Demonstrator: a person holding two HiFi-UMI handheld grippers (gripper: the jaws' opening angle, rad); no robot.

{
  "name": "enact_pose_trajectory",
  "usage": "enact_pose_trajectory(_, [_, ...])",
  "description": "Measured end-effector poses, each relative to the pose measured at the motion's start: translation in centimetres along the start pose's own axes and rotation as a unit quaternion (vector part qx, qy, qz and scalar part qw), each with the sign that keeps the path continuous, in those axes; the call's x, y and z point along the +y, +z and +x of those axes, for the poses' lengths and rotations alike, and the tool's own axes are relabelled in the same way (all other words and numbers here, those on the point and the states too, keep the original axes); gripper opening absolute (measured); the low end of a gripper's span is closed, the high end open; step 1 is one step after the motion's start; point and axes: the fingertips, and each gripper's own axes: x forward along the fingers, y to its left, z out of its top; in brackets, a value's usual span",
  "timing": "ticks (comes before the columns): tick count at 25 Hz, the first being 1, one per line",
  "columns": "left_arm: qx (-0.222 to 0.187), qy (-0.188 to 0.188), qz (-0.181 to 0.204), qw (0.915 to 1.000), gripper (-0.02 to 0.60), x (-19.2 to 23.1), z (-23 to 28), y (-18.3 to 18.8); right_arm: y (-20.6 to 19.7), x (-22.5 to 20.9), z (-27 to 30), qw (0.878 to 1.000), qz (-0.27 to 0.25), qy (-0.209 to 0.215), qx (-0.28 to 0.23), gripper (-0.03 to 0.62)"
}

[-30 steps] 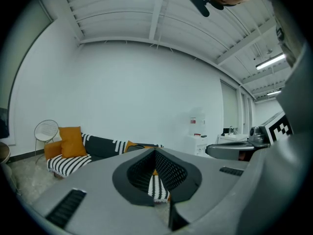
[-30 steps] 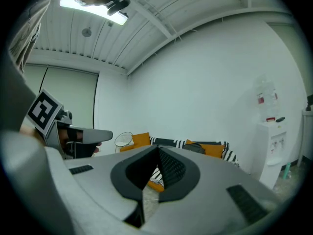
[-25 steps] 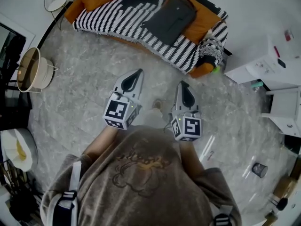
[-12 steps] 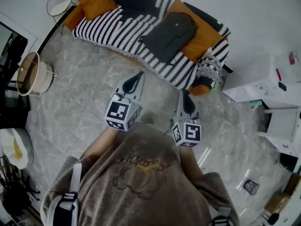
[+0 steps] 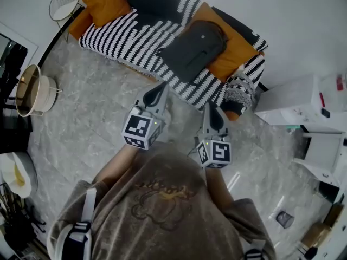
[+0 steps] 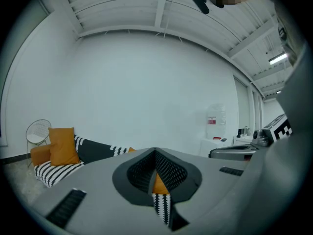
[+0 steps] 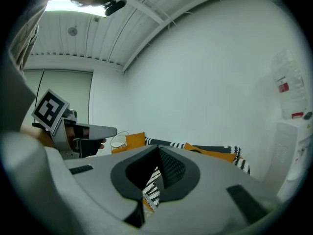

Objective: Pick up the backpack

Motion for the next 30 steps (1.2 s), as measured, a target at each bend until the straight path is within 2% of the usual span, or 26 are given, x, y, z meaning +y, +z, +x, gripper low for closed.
enact_pose_trajectory(8, [0.013,-0.03,0.001,0.9995,0.0,3.8,9.9,1.2,1.4,-4.1,8.5,1.0,0.017,-0.013,-0.007,0.0])
enact_pose_trajectory(15, [0.019,-0.07,0.008,0.9973,0.0,7.7,18.0,3.2,3.2,-5.5,16.6,0.999,0.034,-0.013,-0.012,0.0])
enact_pose_trajectory(23, [0.02,-0.103,0.023,0.9942,0.0,11.6,26.1,4.3,4.8,-8.8,24.1,0.997,0.035,-0.067,-0.027,0.0])
enact_pose_trajectory(30, [0.028,-0.105,0.024,0.9938,0.026,13.4,30.7,4.6,5.7,-11.3,28.2,0.995,0.035,-0.089,-0.026,0.002])
